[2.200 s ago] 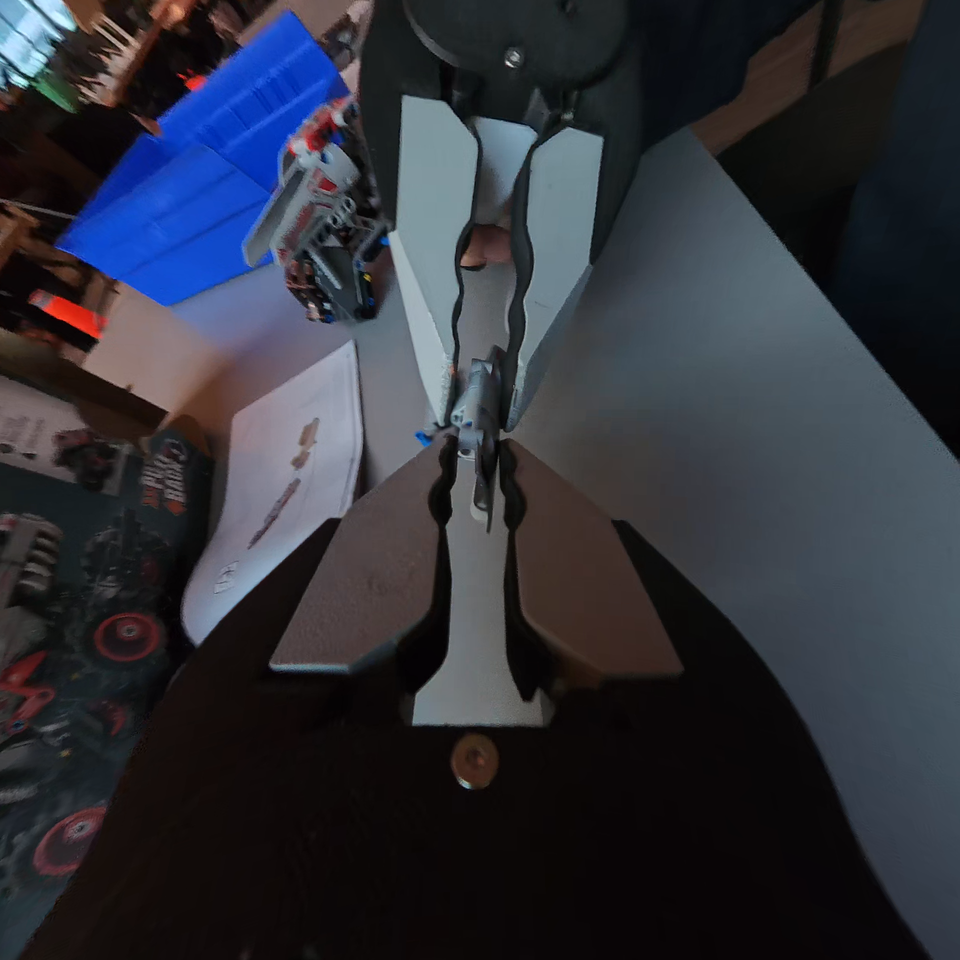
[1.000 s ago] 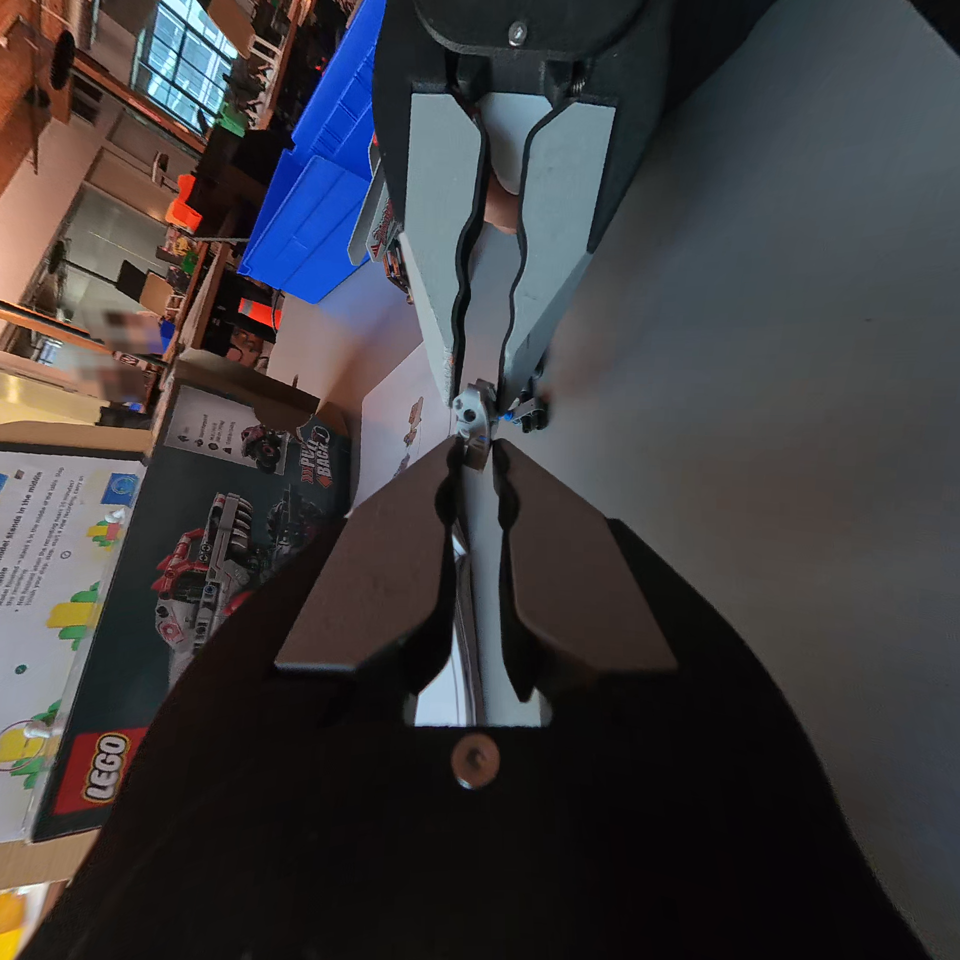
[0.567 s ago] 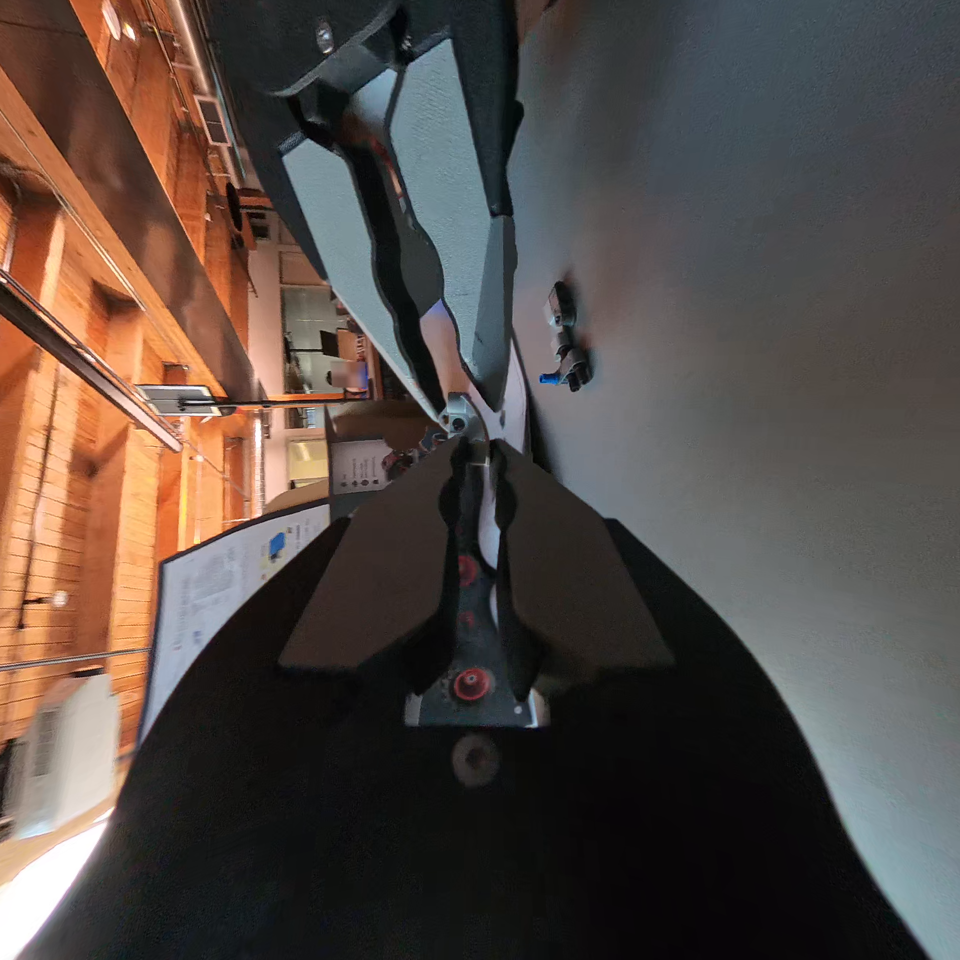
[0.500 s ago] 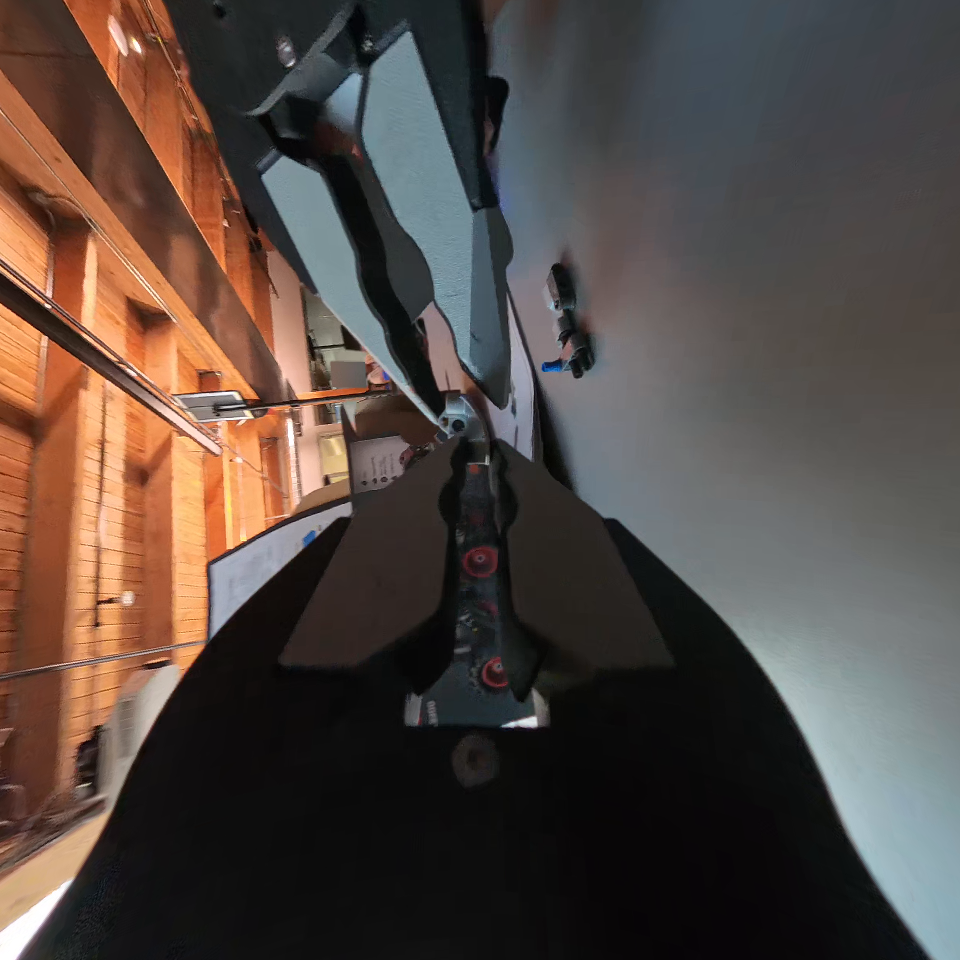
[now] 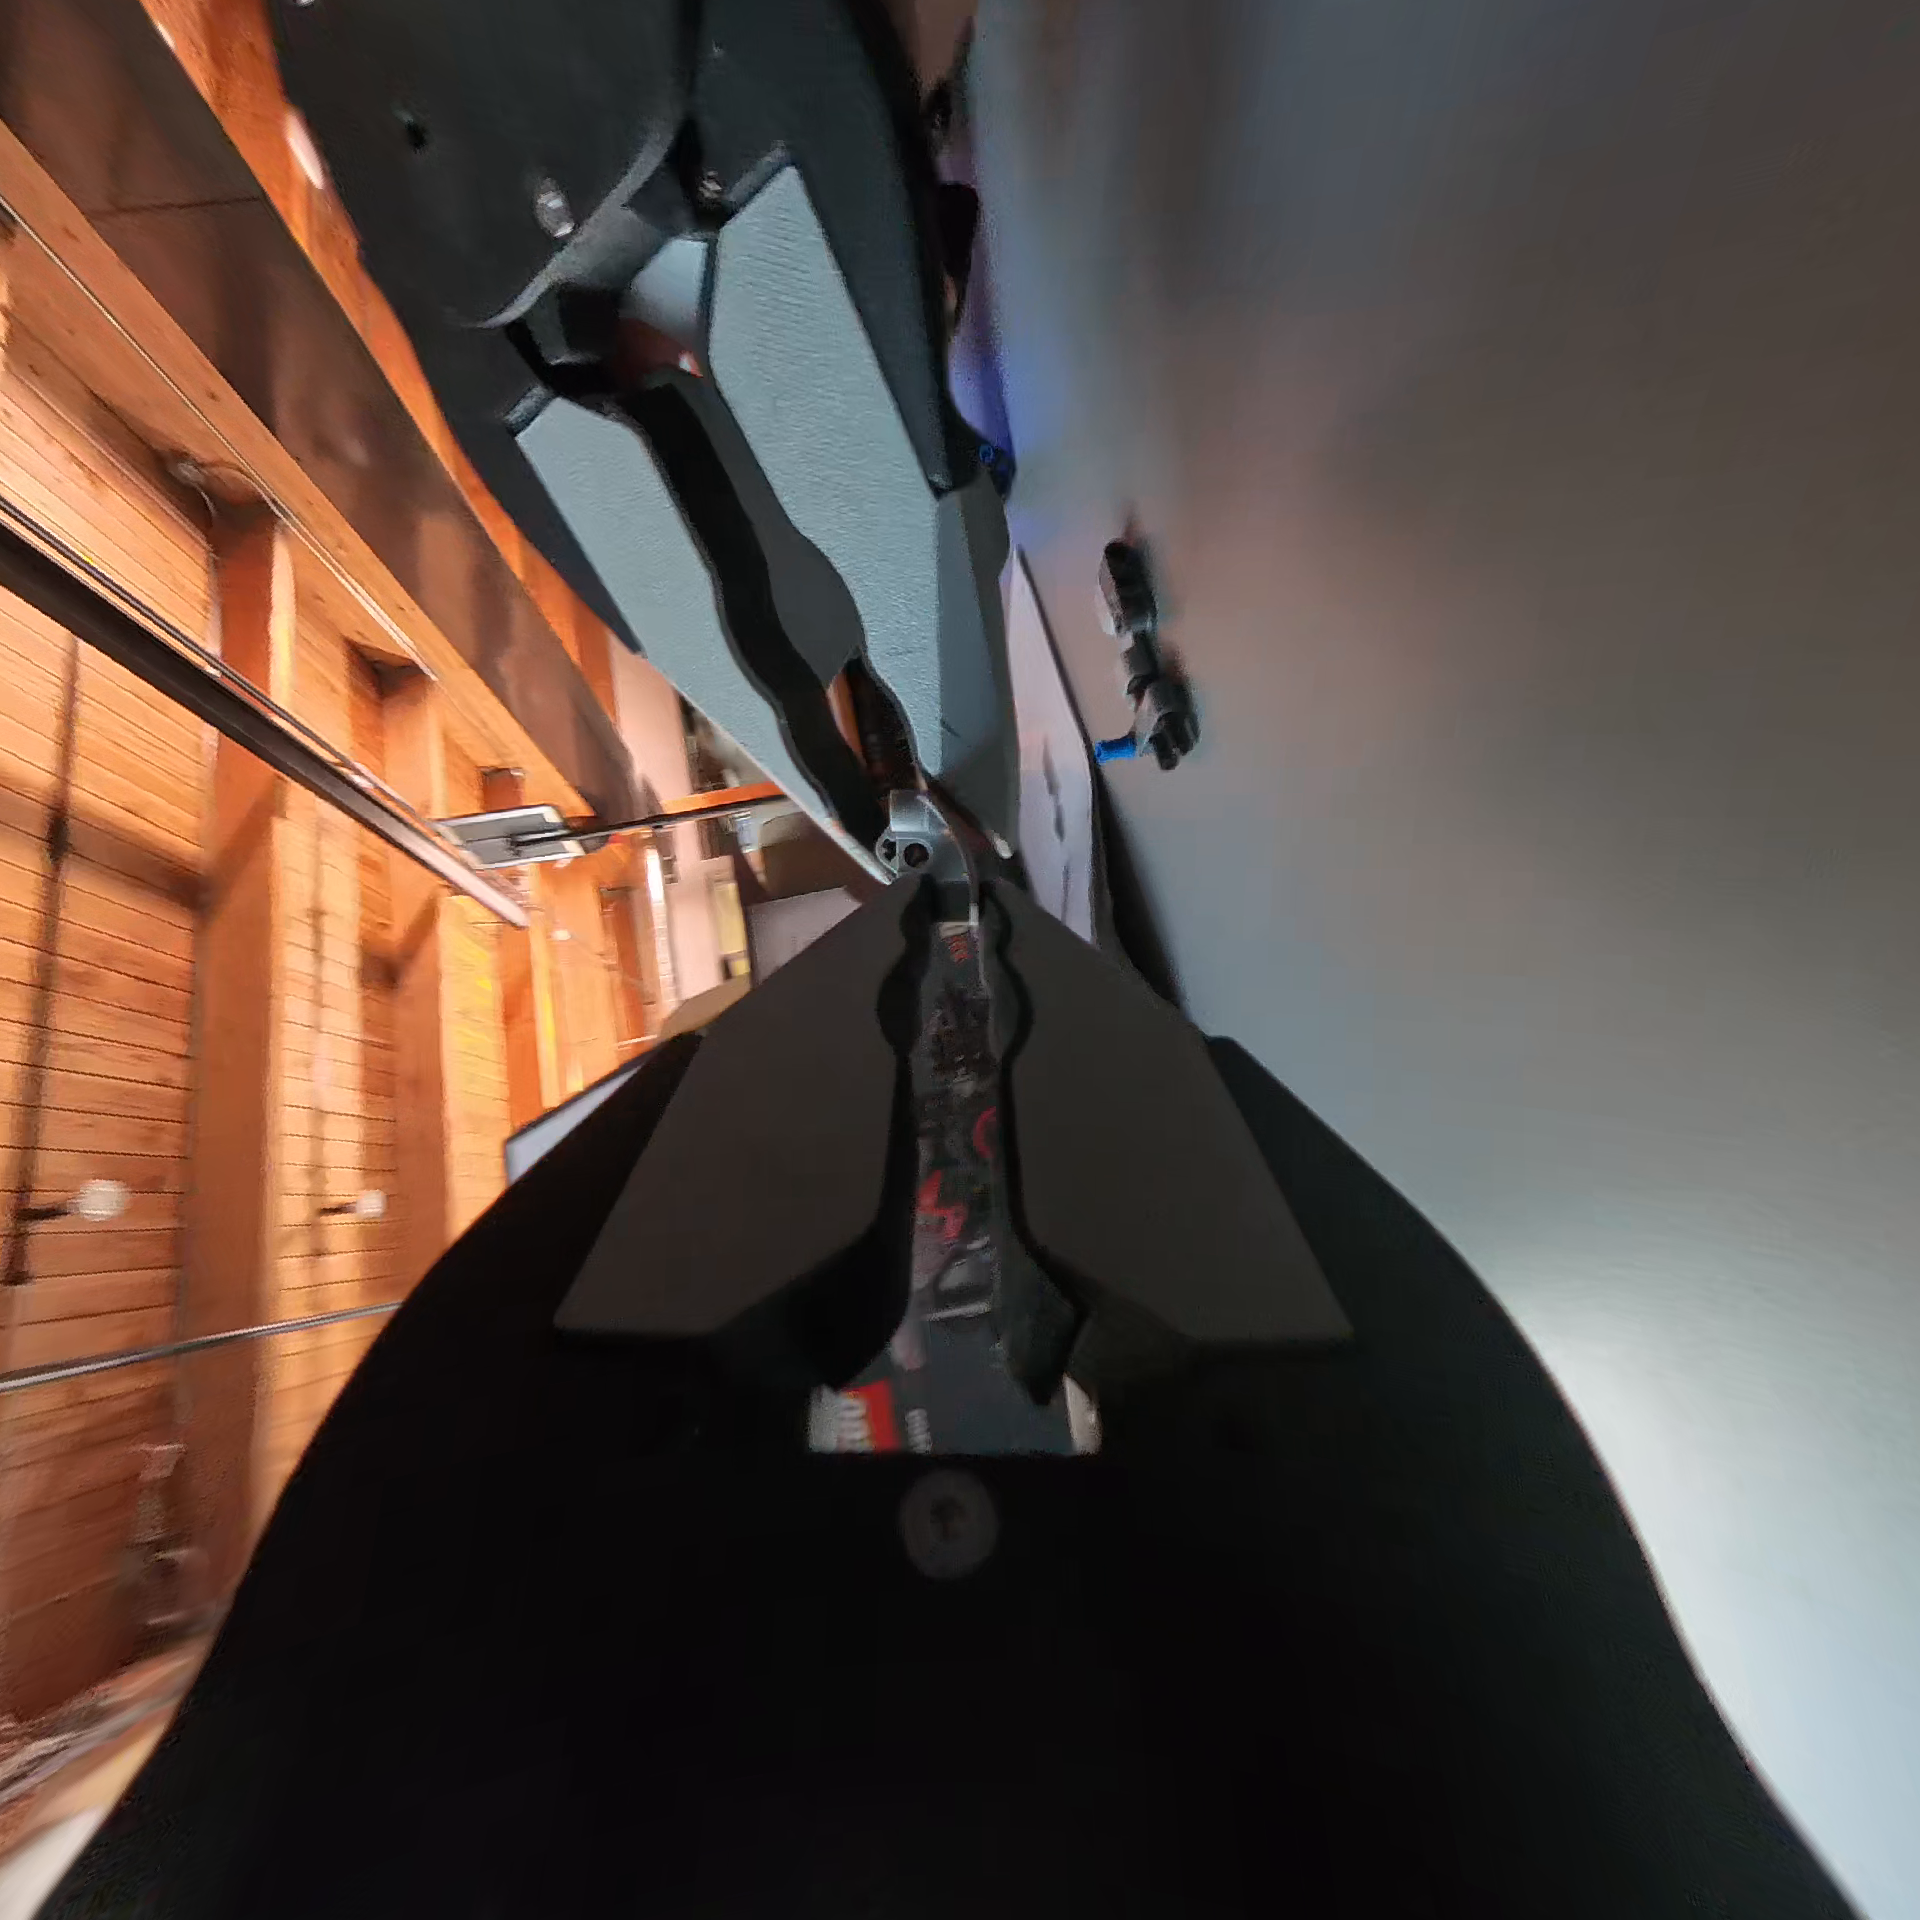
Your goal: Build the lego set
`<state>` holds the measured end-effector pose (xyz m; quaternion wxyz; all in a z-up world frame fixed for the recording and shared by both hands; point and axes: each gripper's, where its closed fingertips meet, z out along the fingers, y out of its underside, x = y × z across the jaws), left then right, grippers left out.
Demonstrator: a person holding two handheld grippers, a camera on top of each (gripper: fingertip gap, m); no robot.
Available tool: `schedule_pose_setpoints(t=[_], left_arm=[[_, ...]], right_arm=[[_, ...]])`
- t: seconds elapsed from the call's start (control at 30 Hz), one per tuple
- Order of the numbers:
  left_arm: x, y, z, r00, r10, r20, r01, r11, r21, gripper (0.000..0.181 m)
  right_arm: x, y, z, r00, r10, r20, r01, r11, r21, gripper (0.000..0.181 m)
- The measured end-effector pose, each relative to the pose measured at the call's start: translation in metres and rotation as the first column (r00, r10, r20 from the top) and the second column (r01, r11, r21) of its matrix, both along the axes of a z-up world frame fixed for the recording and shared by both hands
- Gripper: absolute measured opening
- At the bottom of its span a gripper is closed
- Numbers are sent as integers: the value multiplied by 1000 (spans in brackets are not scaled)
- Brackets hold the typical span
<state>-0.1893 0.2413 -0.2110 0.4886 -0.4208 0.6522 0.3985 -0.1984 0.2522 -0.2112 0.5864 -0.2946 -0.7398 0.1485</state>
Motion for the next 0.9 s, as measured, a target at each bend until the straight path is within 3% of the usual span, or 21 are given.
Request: schedule_pose_setpoints(t=[0.03,0.13,0.2,0.27,0.37,0.43,0.57,0.67,0.9], left_arm=[[1,-1,0,998,-10,68,13,999,-45,5],[3,-5,5,906,-10,423,143,948,-285,5],[-6,-3,12,777,82,624,249,870,-425,5],[-20,6,18,606,227,763,340,793,-506,5],[-31,14,20,339,476,811,526,619,-583,5],[-30,12,31,170,581,796,679,516,-522,5],[-38,15,45,-63,724,687,833,417,-363,5],[-41,17,46,-136,759,637,867,402,-294,5],[-40,20,33,-139,797,587,881,371,-295,4]], right_arm=[[0,1,0,1000,-1,1,1,1000,-6,19],[-1,7,1,1000,-27,-1,27,1000,-13,21],[0,10,3,999,-37,-10,37,998,-53,21],[1,14,7,999,-38,-18,35,989,-142,22],[2,22,9,999,-39,-18,32,957,-289,32],[3,27,9,999,-48,-15,40,942,-333,35],[3,25,10,999,-39,-18,30,937,-348,33],[2,18,12,1000,-5,-30,-6,931,-364,34],[1,15,14,999,5,-33,-18,921,-389,35]])
